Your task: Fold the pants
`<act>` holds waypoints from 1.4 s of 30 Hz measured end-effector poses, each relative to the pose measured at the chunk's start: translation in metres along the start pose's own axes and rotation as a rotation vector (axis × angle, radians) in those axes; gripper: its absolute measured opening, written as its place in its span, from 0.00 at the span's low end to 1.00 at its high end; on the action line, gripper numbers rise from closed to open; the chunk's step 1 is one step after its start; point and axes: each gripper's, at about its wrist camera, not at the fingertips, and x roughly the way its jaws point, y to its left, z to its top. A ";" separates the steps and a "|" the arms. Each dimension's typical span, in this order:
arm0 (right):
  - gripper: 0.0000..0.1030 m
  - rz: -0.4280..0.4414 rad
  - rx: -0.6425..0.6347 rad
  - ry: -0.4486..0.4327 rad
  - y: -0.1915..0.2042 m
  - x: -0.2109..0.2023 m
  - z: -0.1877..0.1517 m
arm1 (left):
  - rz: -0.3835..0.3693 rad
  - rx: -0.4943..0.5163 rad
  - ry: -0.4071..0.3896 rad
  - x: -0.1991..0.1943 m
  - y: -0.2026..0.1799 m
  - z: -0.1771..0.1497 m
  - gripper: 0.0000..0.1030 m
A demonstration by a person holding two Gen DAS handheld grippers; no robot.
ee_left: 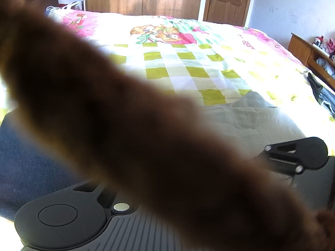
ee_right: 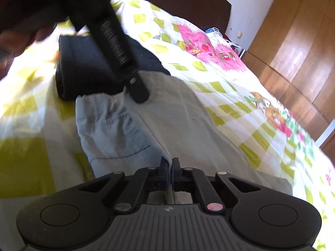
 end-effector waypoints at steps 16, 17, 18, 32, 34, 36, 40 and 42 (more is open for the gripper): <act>0.22 0.101 -0.051 0.021 0.017 -0.004 -0.005 | 0.078 0.008 0.048 0.005 0.005 -0.043 0.12; 0.23 0.095 -0.032 0.018 0.011 -0.010 -0.005 | 0.083 0.021 0.043 0.003 0.003 -0.043 0.13; 0.26 0.089 0.004 0.017 0.003 -0.016 -0.006 | 0.090 0.036 0.038 0.000 0.002 -0.043 0.14; 0.35 -0.261 0.463 0.157 -0.140 -0.076 -0.081 | 0.116 0.123 -0.073 -0.024 -0.038 -0.022 0.16; 0.36 -0.267 0.559 0.186 -0.155 -0.074 -0.096 | 0.080 0.130 -0.086 -0.013 -0.052 -0.016 0.16; 0.37 -0.255 0.649 0.207 -0.167 -0.072 -0.111 | 0.057 0.157 -0.093 0.000 -0.067 -0.012 0.16; 0.37 -0.223 0.774 0.216 -0.183 -0.076 -0.133 | 0.099 0.206 -0.006 0.026 -0.076 -0.015 0.16; 0.37 -0.208 0.802 0.206 -0.186 -0.077 -0.138 | 0.155 0.187 0.028 0.029 -0.064 -0.022 0.16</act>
